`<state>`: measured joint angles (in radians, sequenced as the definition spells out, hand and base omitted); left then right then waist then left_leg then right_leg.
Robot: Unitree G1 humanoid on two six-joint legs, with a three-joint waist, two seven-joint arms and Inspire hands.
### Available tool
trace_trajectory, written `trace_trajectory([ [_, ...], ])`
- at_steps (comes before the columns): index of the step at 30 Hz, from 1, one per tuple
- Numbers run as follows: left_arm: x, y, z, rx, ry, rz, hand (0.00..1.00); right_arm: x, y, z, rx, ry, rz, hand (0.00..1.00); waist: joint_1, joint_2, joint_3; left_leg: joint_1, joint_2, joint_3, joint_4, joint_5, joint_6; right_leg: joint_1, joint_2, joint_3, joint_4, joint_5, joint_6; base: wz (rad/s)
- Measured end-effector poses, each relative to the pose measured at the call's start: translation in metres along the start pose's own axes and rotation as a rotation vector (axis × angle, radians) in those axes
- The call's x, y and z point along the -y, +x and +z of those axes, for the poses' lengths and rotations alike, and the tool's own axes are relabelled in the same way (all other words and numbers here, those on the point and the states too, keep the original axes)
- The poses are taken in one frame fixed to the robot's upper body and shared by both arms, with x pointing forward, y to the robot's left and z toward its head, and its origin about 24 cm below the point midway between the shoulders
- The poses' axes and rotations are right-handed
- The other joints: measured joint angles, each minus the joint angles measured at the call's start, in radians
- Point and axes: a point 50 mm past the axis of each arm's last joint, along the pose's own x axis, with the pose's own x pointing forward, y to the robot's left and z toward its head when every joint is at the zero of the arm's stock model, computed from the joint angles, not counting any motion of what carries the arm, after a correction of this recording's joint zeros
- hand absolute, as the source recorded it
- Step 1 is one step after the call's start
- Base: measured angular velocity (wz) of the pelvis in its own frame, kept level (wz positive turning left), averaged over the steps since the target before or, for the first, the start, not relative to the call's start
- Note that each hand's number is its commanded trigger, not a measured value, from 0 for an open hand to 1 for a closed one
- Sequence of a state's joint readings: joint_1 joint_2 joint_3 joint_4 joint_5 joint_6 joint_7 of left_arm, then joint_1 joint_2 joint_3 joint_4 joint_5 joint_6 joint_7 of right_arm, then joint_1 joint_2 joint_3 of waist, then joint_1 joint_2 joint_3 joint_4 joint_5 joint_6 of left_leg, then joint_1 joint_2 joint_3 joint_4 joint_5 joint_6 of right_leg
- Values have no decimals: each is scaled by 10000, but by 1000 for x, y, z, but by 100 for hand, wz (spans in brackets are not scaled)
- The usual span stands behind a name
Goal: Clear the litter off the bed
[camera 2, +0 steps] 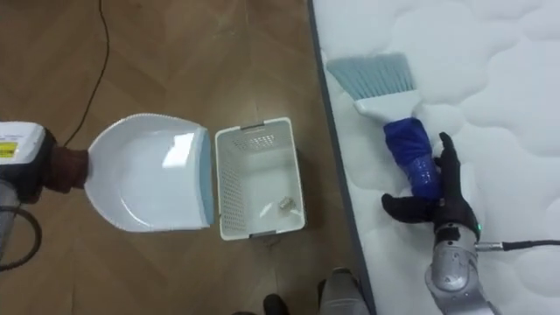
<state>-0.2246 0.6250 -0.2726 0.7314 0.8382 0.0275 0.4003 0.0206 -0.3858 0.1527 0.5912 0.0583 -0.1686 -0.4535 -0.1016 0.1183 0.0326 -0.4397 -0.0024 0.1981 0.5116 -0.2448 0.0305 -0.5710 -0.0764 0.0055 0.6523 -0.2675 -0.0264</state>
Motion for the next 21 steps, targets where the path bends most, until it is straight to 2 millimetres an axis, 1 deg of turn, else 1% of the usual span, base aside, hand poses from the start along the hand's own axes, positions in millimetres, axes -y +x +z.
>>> trace_trajectory([
  [1,1,-2,1,49,-60,-9,100,0,-2,-3,-178,90,-10,0,7,-31,-18,84,44,-88,-27,-9,-15,147,88,13,-175,66,7,-39],
  [3,1,-11,3,297,-400,203,100,1,-6,-13,-744,417,-155,0,15,-169,-98,425,227,-63,-288,-40,-68,600,346,92,-832,345,40,-31],
  [5,-1,-14,11,611,-706,411,100,3,-7,-17,-1078,819,-349,0,69,-215,-111,735,293,-59,-523,-43,-72,980,543,176,-1356,600,99,-37],
  [6,0,-16,17,778,-1027,449,100,4,-8,-20,-1234,984,-480,0,170,-246,-123,1071,290,-65,-752,-43,-70,1281,619,276,-1694,752,144,-49],
  [7,0,-17,19,879,-1149,467,100,5,-9,-21,-1304,1037,-525,0,195,-265,-124,1254,285,-80,-859,-44,-69,1447,633,322,-1851,825,156,-51],
  [8,-2,-17,25,1097,-1333,601,100,5,-11,-24,-1418,1090,-529,0,206,-316,-139,1568,260,-100,-1053,-49,-60,1713,659,442,-2047,887,210,-40],
  [9,-7,-18,31,1317,-1464,824,100,5,-14,-27,-1505,1070,-509,0,211,-403,-192,1790,243,-46,-1184,-74,-17,1847,673,552,-2114,906,242,-32],
  [10,-10,-18,33,1433,-1561,948,100,7,-16,-28,-1532,1076,-519,0,208,-411,-196,1896,243,10,-1202,-103,8,1903,699,586,-2197,928,273,-40],
  [11,-15,-22,35,1548,-1787,1233,100,9,-20,-28,-1504,1026,-563,0,245,-517,-219,2101,257,275,-1262,-143,33,1983,735,704,-2227,956,304,-66],
  [12,-18,-27,35,1510,-2059,1432,100,10,-22,-27,-1361,995,-551,0,302,-590,-226,2391,316,688,-1342,-242,41,2065,783,639,-2249,1033,291,-87],
  [13,-18,-30,34,1429,-2222,1478,100,9,-23,-25,-1287,1033,-527,0,372,-640,-232,2551,352,929,-1366,-262,53,2090,784,508,-2274,1107,253,-127],
  [14,-15,-35,32,1214,-2504,1494,100,8,-24,-21,-1090,1072,-471,0,535,-668,-235,2870,456,1379,-1427,-307,89,2256,791,90,-2565,1375,126,-159],
  [15,-10,-39,29,952,-2858,1352,100,7,-24,-20,-1049,1106,-411,0,579,-698,-228,3191,492,1605,-1528,-294,113,2523,843,-182,-2962,1747,20,-165],
  [16,-9,-41,28,805,-3063,1327,100,6,-23,-18,-1007,1153,-411,0,582,-710,-220,3291,493,1603,-1558,-273,147,2646,894,-240,-3215,1980,-23,-170],
  [17,-8,-42,26,566,-3501,1322,100,4,-21,-15,-900,1213,-396,0,624,-711,-229,3409,533,1622,-1748,-201,261,2912,1103,-167,-4079,2663,-62,-175],
  [18,-11,-42,25,435,-3942,1438,100,1,-21,-11,-861,1434,-422,0,876,-703,-243,3592,907,2498,-2173,-224,239,3056,1154,-981,-4290,2849,-232,-168],
  [19,-12,-41,26,392,-4167,1492,100,0,-23,-14,-1036,1559,-465,0,870,-790,-246,3712,964,3095,-2225,-223,233,3076,1003,-1783,-3699,2354,-256,-142],
  [20,-10,-41,34,377,-4622,1502,100,0,-26,-20,-1433,1659,-619,0,907,-882,-264,4007,1038,4059,-2305,-219,229,3355,548,-3001,-2361,1339,-269,-120],
  [21,-5,-43,41,343,-5060,1371,100,1,-29,-24,-1633,1751,-770,0,1053,-952,-253,4357,1037,4982,-2386,-221,232,3811,-37,-3630,-1463,696,-139,-125],
])
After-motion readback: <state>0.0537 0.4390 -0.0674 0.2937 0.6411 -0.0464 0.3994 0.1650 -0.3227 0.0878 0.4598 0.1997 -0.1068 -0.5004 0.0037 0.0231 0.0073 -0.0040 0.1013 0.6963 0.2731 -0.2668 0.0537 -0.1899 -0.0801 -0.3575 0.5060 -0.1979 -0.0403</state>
